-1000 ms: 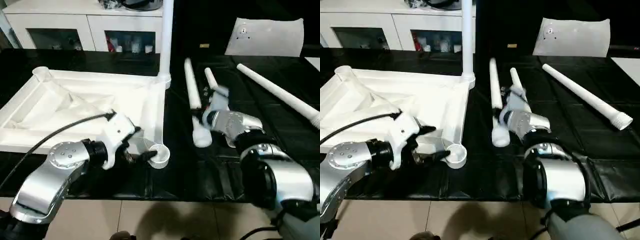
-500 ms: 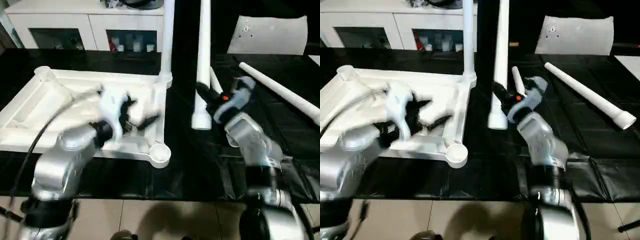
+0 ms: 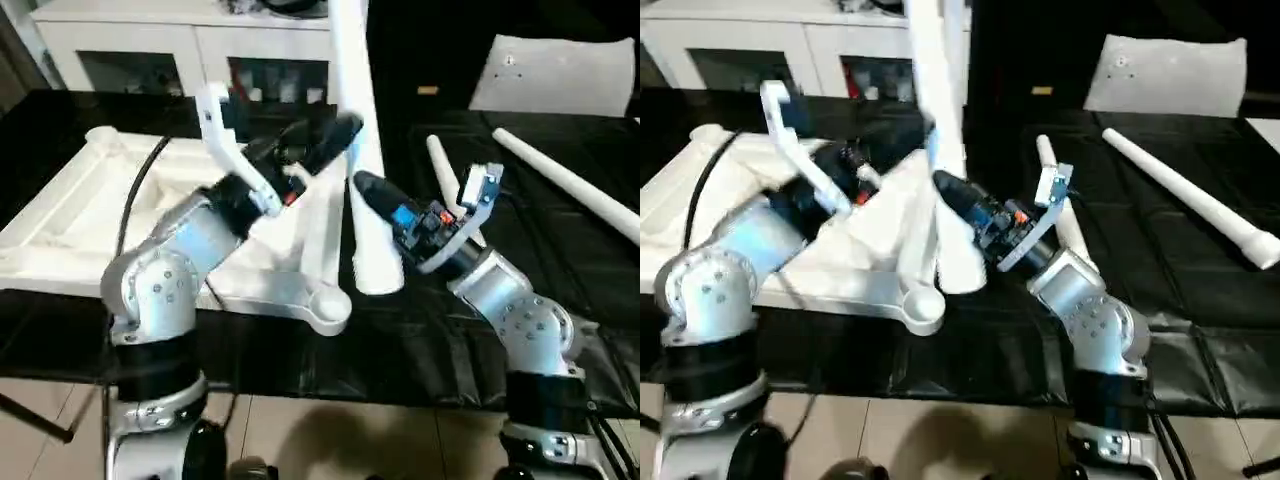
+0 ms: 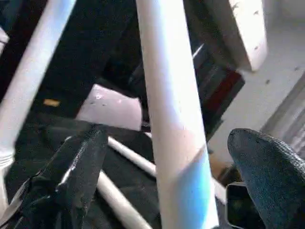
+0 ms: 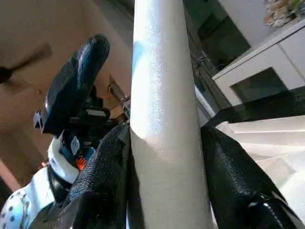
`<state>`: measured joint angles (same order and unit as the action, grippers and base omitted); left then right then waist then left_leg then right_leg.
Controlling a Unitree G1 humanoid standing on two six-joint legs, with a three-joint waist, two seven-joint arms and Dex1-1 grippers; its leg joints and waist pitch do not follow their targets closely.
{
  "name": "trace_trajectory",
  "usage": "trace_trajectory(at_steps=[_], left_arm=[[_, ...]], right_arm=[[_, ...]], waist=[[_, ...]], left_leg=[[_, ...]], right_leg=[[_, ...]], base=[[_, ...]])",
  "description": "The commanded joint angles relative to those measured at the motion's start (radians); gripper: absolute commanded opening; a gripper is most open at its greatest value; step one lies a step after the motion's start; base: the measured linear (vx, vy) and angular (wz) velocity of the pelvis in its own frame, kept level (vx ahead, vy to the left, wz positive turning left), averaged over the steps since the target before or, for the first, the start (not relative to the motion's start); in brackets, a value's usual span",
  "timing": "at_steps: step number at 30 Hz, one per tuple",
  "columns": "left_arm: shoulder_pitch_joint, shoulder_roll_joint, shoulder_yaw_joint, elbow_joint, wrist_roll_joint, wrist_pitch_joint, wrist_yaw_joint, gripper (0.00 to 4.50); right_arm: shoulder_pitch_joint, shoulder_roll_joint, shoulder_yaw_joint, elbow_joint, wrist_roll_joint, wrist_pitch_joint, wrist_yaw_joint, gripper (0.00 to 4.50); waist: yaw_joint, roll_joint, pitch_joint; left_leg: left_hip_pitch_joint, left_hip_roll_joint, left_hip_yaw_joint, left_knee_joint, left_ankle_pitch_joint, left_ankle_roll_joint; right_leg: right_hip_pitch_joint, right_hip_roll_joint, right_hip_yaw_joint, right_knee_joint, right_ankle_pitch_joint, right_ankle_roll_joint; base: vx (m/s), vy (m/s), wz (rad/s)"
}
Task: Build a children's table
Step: Pick table leg
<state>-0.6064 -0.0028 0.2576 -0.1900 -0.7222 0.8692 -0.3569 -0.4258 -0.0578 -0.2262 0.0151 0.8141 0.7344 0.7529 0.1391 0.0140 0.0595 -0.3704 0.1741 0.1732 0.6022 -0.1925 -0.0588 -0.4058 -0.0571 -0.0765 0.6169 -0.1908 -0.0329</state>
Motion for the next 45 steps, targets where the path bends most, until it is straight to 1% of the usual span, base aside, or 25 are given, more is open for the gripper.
trace_trajectory(at_steps=[1,4,5,7,8,10,11,12,13,14,15,16,17,19,20,23,24,26,29,34,37,40,41,42,45], left_arm=[[-0.016,-0.002,-0.002,-0.002,-0.014,0.023,0.013,4.50],[-0.007,0.002,-0.033,-0.012,-0.023,0.052,0.000,4.50],[-0.003,0.009,-0.046,-0.016,-0.011,0.051,0.001,4.21],[0.006,0.020,-0.069,-0.020,0.004,0.052,0.009,4.09],[0.020,0.042,-0.107,-0.023,0.040,0.033,0.000,4.09],[0.029,0.054,-0.130,-0.025,0.063,0.014,-0.007,3.73],[0.048,0.091,-0.190,-0.035,0.127,-0.050,-0.046,3.69],[0.058,0.103,-0.210,-0.040,0.152,-0.076,-0.058,3.69],[0.064,0.109,-0.222,-0.043,0.166,-0.090,-0.065,3.69],[0.074,0.116,-0.236,-0.049,0.182,-0.115,-0.077,3.44],[0.083,0.117,-0.240,-0.058,0.186,-0.134,-0.082,3.31],[0.083,0.117,-0.240,-0.058,0.186,-0.134,-0.082,3.31],[0.092,0.118,-0.244,-0.071,0.193,-0.156,-0.086,3.26],[0.099,0.119,-0.248,-0.082,0.195,-0.170,-0.086,3.24],[0.108,0.127,-0.259,-0.092,0.205,-0.196,-0.090,3.24],[0.121,0.126,-0.272,-0.092,0.222,-0.245,-0.092,3.24],[0.121,0.126,-0.273,-0.092,0.223,-0.246,-0.092,3.24],[0.131,0.129,-0.290,-0.093,0.254,-0.277,-0.099,3.24],[0.142,0.121,-0.295,-0.096,0.255,-0.285,-0.094,3.24],[0.148,0.120,-0.303,-0.091,0.258,-0.295,-0.085,3.24],[0.146,0.109,-0.298,-0.083,0.259,-0.307,-0.079,2.94],[0.143,0.103,-0.293,-0.080,0.256,-0.309,-0.078,2.79],[0.143,0.096,-0.286,-0.080,0.248,-0.304,-0.074,2.54],[0.143,0.095,-0.285,-0.080,0.247,-0.303,-0.074,2.54],[0.133,0.068,-0.238,-0.073,0.197,-0.260,-0.037,2.44]], right_arm=[[0.005,-0.009,0.014,-0.027,0.014,0.005,0.015,1.82],[0.020,-0.037,0.071,-0.048,-0.034,-0.015,0.034,1.82],[0.024,-0.041,0.084,-0.055,-0.047,-0.025,0.035,1.82],[0.030,-0.047,0.109,-0.070,-0.071,-0.044,0.037,1.82],[0.033,-0.047,0.128,-0.076,-0.093,-0.062,0.035,1.82],[0.033,-0.047,0.139,-0.079,-0.106,-0.071,0.033,1.82],[0.032,-0.045,0.155,-0.074,-0.140,-0.103,0.027,1.82],[0.030,-0.047,0.166,-0.069,-0.164,-0.124,0.023,1.82],[0.029,-0.048,0.174,-0.066,-0.179,-0.139,0.020,1.82],[0.026,-0.047,0.184,-0.057,-0.200,-0.161,0.010,1.82],[0.023,-0.049,0.199,-0.047,-0.229,-0.196,0.000,1.82],[0.023,-0.049,0.199,-0.047,-0.229,-0.196,0.000,1.82],[0.021,-0.049,0.215,-0.035,-0.259,-0.230,-0.008,1.82],[0.020,-0.049,0.226,-0.027,-0.281,-0.256,-0.014,1.82],[0.021,-0.050,0.240,-0.018,-0.309,-0.286,-0.018,1.82],[0.023,-0.048,0.259,0.001,-0.349,-0.331,-0.022,1.82],[0.023,-0.048,0.259,0.002,-0.350,-0.333,-0.022,1.82],[0.024,-0.048,0.268,0.015,-0.367,-0.360,-0.019,1.82],[0.022,-0.046,0.272,0.031,-0.381,-0.390,-0.027,1.82],[0.017,-0.041,0.265,0.049,-0.385,-0.415,-0.036,1.82],[0.015,-0.039,0.264,0.062,-0.392,-0.435,-0.040,1.82],[0.014,-0.037,0.265,0.069,-0.394,-0.445,-0.042,1.82],[0.015,-0.036,0.267,0.071,-0.395,-0.449,-0.042,1.82],[0.015,-0.036,0.268,0.072,-0.395,-0.451,-0.042,1.82],[0.018,-0.034,0.272,0.070,-0.390,-0.456,-0.039,1.82]], waist=[[0.003,-0.011,-0.073],[0.007,-0.011,-0.074],[0.008,-0.011,-0.075],[0.008,-0.012,-0.074],[0.008,-0.009,-0.075],[0.006,-0.009,-0.074],[0.007,-0.009,-0.073],[0.006,-0.005,-0.073],[0.004,-0.007,-0.072],[0.004,-0.007,-0.073],[0.003,-0.006,-0.072],[0.001,-0.006,-0.072],[0.001,-0.006,-0.072],[0.001,-0.009,-0.072],[0.000,-0.011,-0.072],[-0.001,-0.009,-0.072],[0.000,-0.011,-0.072],[-0.001,-0.010,-0.071],[-0.003,-0.011,-0.071],[-0.002,-0.009,-0.073],[-0.002,-0.010,-0.073],[-0.002,-0.012,-0.073],[-0.002,-0.011,-0.073],[-0.002,-0.011,-0.073],[-0.002,-0.011,-0.074]], left_leg=[[0.002,0.047,-0.020,-0.063,-0.066,0.050],[0.001,0.047,-0.019,-0.062,-0.060,0.047],[0.001,0.048,-0.020,-0.062,-0.050,0.047],[-0.001,0.048,-0.020,-0.062,-0.051,0.045],[0.001,0.049,-0.022,-0.064,-0.056,0.043],[0.001,0.050,-0.023,-0.065,-0.063,0.040],[0.001,0.050,-0.023,-0.065,-0.066,0.041],[0.001,0.052,-0.025,-0.067,-0.074,0.035],[0.001,0.051,-0.024,-0.067,-0.077,0.033],[0.003,0.052,-0.023,-0.068,-0.082,0.023],[0.003,0.051,-0.022,-0.068,-0.086,0.021],[0.003,0.052,-0.021,-0.068,-0.092,0.018],[0.003,0.051,-0.022,-0.068,-0.092,0.019],[0.002,0.052,-0.021,-0.067,-0.094,0.020],[0.002,0.052,-0.021,-0.067,-0.094,0.022],[0.002,0.052,-0.021,-0.067,-0.093,0.027],[0.003,0.053,-0.021,-0.067,-0.091,0.029],[0.003,0.053,-0.021,-0.068,-0.096,0.032],[0.003,0.053,-0.020,-0.067,-0.100,0.031],[0.003,0.053,-0.021,-0.066,-0.100,0.034],[0.002,0.053,-0.021,-0.065,-0.095,0.037],[0.002,0.052,-0.020,-0.065,-0.094,0.040],[0.002,0.052,-0.020,-0.065,-0.093,0.040],[0.001,0.052,-0.020,-0.065,-0.092,0.040],[0.002,0.052,-0.020,-0.063,-0.089,0.040]], right_leg=[[0.058,-0.085,0.053,-0.084,-0.248,-0.099],[0.059,-0.086,0.053,-0.084,-0.230,-0.099],[0.059,-0.085,0.054,-0.081,-0.213,-0.097],[0.059,-0.087,0.054,-0.081,-0.209,-0.094],[0.058,-0.087,0.053,-0.081,-0.211,-0.091],[0.058,-0.087,0.054,-0.082,-0.221,-0.078],[0.057,-0.087,0.054,-0.085,-0.229,-0.074],[0.056,-0.088,0.055,-0.085,-0.243,-0.065],[0.055,-0.087,0.055,-0.087,-0.247,-0.061],[0.056,-0.089,0.055,-0.085,-0.245,-0.066],[0.056,-0.088,0.056,-0.085,-0.243,-0.069],[0.056,-0.089,0.056,-0.085,-0.241,-0.074],[0.057,-0.088,0.055,-0.083,-0.236,-0.077],[0.057,-0.089,0.056,-0.082,-0.228,-0.082],[0.056,-0.088,0.056,-0.081,-0.224,-0.088],[0.055,-0.088,0.057,-0.081,-0.216,-0.092],[0.056,-0.088,0.057,-0.079,-0.212,-0.093],[0.056,-0.088,0.057,-0.079,-0.212,-0.094],[0.056,-0.089,0.058,-0.079,-0.211,-0.098],[0.057,-0.087,0.058,-0.077,-0.195,-0.108],[0.058,-0.088,0.058,-0.075,-0.183,-0.114],[0.058,-0.088,0.057,-0.076,-0.194,-0.111],[0.058,-0.088,0.057,-0.076,-0.195,-0.112],[0.058,-0.087,0.057,-0.076,-0.195,-0.111],[0.059,-0.088,0.057,-0.074,-0.182,-0.121]], base=[[0.000,0.000,0.00],[0.000,0.000,0.00],[0.000,0.000,0.00],[0.000,0.000,0.00],[0.000,0.000,0.00],[0.000,0.000,0.00],[0.000,0.000,0.00],[0.000,0.000,0.00],[0.000,0.000,0.00],[0.000,0.000,0.00],[0.000,0.000,0.00],[0.000,0.000,0.00],[0.000,0.000,0.00],[0.000,0.000,0.00],[0.000,0.000,0.00],[0.000,0.000,0.00],[0.000,0.000,0.00],[0.000,0.000,0.00],[0.000,0.000,0.00],[0.000,0.000,0.00],[0.000,0.000,0.00],[0.000,0.000,0.00],[0.000,0.000,0.00],[0.000,0.000,0.00],[0.000,0.000,0.00]])
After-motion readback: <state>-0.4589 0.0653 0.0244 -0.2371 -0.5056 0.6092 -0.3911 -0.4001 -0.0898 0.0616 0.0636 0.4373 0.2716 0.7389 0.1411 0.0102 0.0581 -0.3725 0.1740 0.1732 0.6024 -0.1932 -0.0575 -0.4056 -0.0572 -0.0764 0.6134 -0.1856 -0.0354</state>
